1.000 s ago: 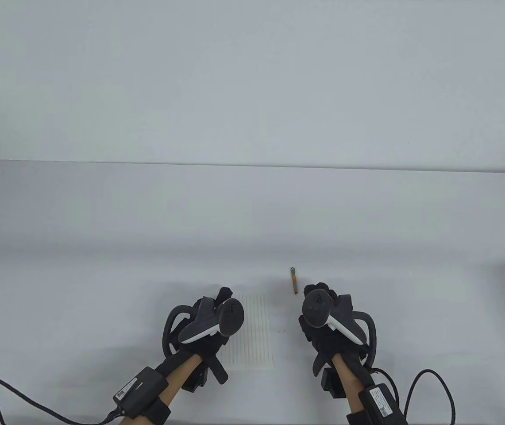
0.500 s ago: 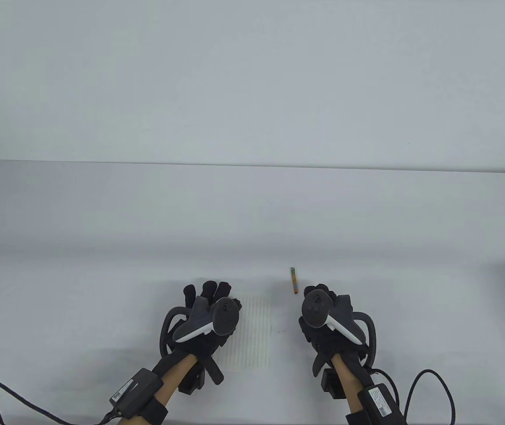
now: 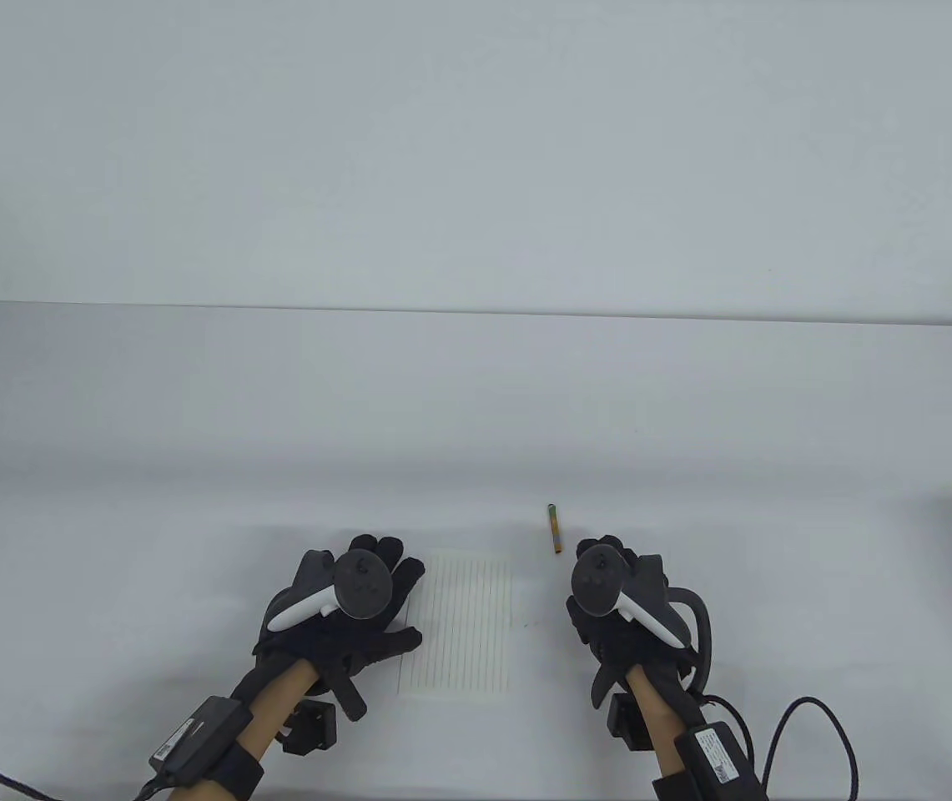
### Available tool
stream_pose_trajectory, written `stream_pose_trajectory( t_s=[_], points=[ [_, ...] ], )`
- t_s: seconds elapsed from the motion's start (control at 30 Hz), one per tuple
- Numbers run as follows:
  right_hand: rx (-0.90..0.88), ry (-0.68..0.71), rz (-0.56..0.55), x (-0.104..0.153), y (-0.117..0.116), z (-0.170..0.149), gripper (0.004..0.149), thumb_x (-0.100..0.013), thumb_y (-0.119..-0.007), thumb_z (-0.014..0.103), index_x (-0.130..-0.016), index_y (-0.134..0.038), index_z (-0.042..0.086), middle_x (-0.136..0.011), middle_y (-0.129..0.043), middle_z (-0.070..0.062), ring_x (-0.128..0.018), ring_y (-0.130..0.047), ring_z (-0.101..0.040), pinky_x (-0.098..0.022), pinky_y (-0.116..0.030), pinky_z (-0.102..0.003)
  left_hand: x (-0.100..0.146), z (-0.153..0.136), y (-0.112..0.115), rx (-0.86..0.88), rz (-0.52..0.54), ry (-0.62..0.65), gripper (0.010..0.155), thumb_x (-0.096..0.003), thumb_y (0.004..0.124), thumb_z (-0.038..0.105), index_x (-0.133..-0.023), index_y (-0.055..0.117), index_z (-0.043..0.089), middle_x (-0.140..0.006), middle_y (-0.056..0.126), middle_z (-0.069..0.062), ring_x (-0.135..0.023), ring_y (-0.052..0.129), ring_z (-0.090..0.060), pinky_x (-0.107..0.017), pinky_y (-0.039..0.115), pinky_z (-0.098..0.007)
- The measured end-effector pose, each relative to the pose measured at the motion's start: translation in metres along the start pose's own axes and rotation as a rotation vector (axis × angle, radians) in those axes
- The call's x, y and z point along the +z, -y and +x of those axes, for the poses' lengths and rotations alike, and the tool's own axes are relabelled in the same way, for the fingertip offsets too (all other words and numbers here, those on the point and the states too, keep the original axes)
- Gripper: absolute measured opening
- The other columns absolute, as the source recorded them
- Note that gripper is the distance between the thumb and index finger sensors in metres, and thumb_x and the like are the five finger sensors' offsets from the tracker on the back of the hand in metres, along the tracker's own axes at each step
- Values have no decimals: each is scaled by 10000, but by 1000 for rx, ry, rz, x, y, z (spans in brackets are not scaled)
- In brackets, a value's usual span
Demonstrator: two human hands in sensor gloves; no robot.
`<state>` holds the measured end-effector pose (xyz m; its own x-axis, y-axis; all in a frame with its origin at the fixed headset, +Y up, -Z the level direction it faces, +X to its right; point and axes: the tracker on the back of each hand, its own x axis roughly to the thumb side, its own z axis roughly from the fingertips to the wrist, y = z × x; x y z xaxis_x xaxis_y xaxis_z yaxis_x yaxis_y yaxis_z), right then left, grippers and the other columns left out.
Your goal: Apply wax crayon on paper
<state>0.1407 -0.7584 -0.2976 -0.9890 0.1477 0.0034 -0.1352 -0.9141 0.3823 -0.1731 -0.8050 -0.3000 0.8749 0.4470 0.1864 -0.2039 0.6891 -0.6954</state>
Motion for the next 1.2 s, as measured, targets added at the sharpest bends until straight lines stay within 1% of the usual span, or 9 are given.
stream_pose_trajectory(
  t_s=[0.13, 0.33, 0.43, 0.53, 0.7, 0.87, 0.97, 1.07, 1.2],
  points=[
    [6, -13, 11, -3, -3, -3, 709, -579, -619, 378, -1086, -163, 182, -1145, -140, -136, -1060, -294, -358, -731, -315, -619, -8, -3, 6, 15, -53, -4, 792, -586, 515, 592, -1059, -107, 468, -1096, -281, 185, -1002, -355, -148, -635, -286, -508],
    [-48, -13, -17, -7, 0, -7, 743, -581, -615, 384, -1072, -95, 184, -1138, -94, -136, -1064, -286, -360, -733, -320, -627, -9, -2, 7, -3, -66, -12, 798, -580, 490, 610, -1043, -146, 475, -1084, -309, 191, -980, -394, -138, -619, -307, -509],
    [-88, -8, -35, -13, 1, -4, 708, -581, -622, 369, -1084, -151, 207, -1151, -162, -131, -1061, -355, -364, -732, -356, -622, -9, -1, 8, -11, -68, -18, 802, -573, 479, 620, -1034, -160, 475, -1076, -321, 189, -977, -401, -139, -617, -310, -512],
    [-36, -22, -48, -25, 5, 7, 690, -578, -627, 371, -1091, -197, 208, -1163, -250, -119, -1049, -448, -355, -730, -421, -598, -9, 0, 8, -14, -73, -19, 805, -570, 472, 625, -1028, -172, 474, -1070, -329, 190, -973, -408, -139, -614, -315, -515],
    [21, -120, -39, -56, 14, 27, 705, -572, -634, 385, -1092, -212, 165, -1137, -356, -142, -961, -600, -362, -688, -564, -530, -9, 0, 8, -15, -81, -19, 805, -570, 465, 628, -1024, -182, 474, -1062, -341, 195, -968, -416, -134, -608, -321, -513],
    [50, -228, -73, -83, 19, 43, 666, -557, -658, 418, -1072, -359, 120, -1024, -564, -151, -815, -708, -330, -611, -655, -466, -9, 0, 9, -15, -84, -20, 806, -570, 461, 631, -1019, -189, 475, -1058, -347, 193, -964, -420, -133, -605, -324, -512],
    [110, -276, -106, -93, 20, 54, 585, -546, -669, 447, -1023, -520, 144, -941, -688, -133, -737, -778, -300, -562, -703, -437, -10, 1, 9, -16, -85, -20, 806, -568, 460, 632, -1017, -191, 475, -1056, -349, 194, -963, -422, -130, -604, -325, -512],
    [177, -318, -91, -99, 18, 64, 559, -537, -692, 450, -988, -574, 142, -902, -710, -135, -708, -792, -291, -546, -711, -434, -10, 1, 9, -15, -87, -20, 807, -568, 459, 632, -1015, -194, 473, -1054, -352, 189, -961, -424, -130, -602, -328, -512],
    [277, -359, -100, -105, 15, 76, 468, -539, -704, 383, -935, -658, 138, -848, -757, -135, -657, -829, -275, -507, -743, -423, -10, 1, 9, -16, -89, -21, 808, -568, 457, 633, -1013, -198, 473, -1051, -353, 193, -959, -425, -133, -600, -329, -512]
  ],
)
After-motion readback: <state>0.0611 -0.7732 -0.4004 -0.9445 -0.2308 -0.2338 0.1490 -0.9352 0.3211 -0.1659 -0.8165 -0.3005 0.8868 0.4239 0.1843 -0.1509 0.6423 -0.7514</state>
